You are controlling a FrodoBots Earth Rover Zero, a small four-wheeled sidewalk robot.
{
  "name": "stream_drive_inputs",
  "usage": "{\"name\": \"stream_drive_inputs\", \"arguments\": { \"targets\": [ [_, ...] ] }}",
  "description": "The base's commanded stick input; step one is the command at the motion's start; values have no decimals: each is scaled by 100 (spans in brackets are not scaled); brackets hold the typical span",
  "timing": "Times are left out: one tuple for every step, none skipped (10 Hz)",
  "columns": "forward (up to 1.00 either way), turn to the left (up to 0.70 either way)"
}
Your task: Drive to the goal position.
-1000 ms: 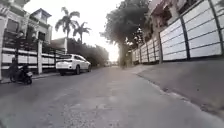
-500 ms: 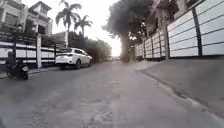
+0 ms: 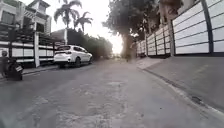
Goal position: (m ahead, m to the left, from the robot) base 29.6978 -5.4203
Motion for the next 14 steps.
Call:
{"name": "stream_drive_inputs", "arguments": {
  "targets": [
    [85, -34],
    [85, -34],
    [85, -34],
    [85, -34],
    [85, -34],
    [85, -34],
    [85, -34],
    [85, -15],
    [85, 0],
    [85, 0],
    [85, 0],
    [85, 0],
    [85, 0],
    [85, 0]
  ]
}}
